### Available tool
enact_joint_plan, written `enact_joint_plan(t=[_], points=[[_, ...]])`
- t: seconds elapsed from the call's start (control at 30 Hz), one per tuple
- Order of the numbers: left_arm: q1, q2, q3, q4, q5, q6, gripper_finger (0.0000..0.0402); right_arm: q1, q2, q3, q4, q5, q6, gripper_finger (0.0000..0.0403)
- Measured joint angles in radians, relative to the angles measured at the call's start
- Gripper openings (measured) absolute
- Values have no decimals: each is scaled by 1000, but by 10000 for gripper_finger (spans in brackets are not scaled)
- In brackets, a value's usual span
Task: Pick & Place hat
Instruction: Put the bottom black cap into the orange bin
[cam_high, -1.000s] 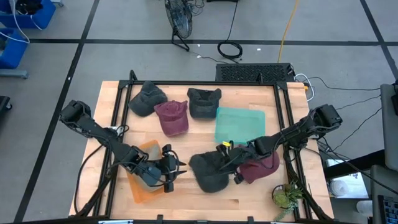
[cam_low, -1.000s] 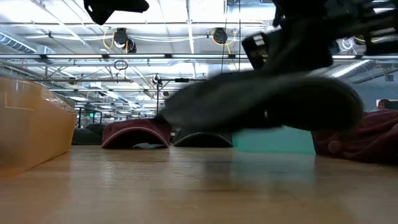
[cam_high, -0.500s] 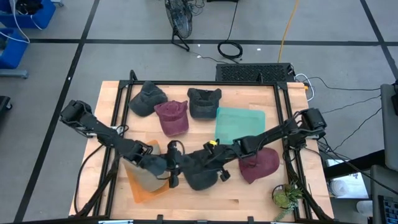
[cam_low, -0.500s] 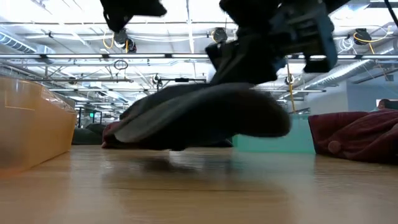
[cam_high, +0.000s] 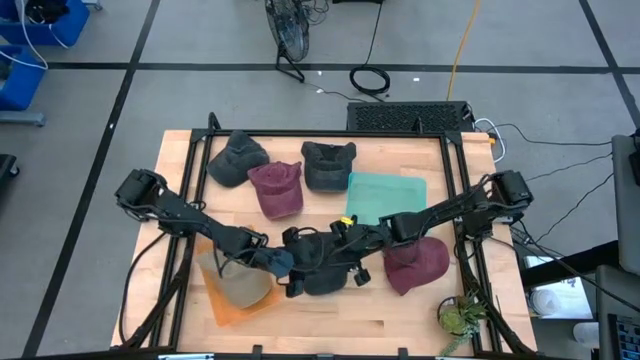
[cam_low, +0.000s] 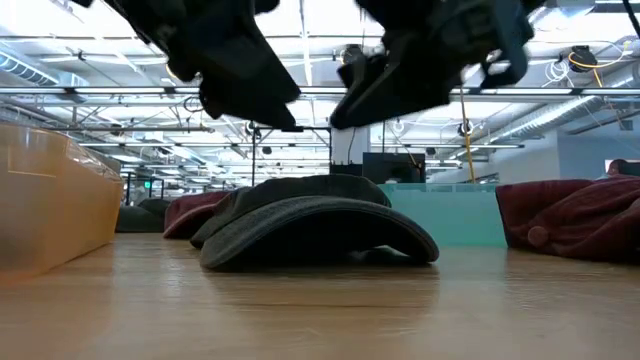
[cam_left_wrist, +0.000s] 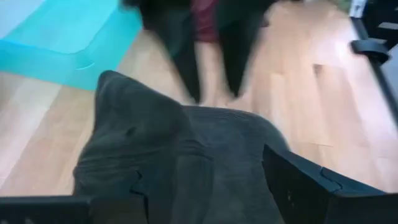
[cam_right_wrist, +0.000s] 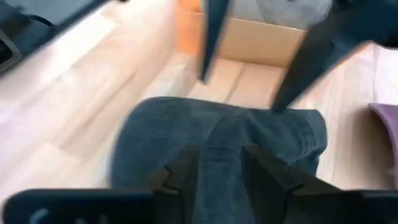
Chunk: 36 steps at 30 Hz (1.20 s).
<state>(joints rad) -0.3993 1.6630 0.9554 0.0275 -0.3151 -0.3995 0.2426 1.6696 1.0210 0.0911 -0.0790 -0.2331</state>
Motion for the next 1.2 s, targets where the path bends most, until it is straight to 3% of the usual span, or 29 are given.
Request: enact_joint_plan(t=[0.17,0.27,0.5,0.77,0.87,1.03,1.2], points=[[29,23,1,19,11,3,233,19,-138,-1,-179,13,67,158],[42,68,1,78,34,9,225,35,-224,-42,-230,81,105,168],[59,186,2,148,26,-30,198,66,-429,-265,-106,211,168,159],[88,198,6,125,34,-55,142,67,-602,-497,143,243,188,147],[93,197,6,126,44,-37,100,67,-650,-530,139,295,188,143],[112,185,6,133,91,12,19,67,-705,-543,138,293,187,139],[127,94,3,86,105,28,22,67,-739,-543,116,293,185,138]])
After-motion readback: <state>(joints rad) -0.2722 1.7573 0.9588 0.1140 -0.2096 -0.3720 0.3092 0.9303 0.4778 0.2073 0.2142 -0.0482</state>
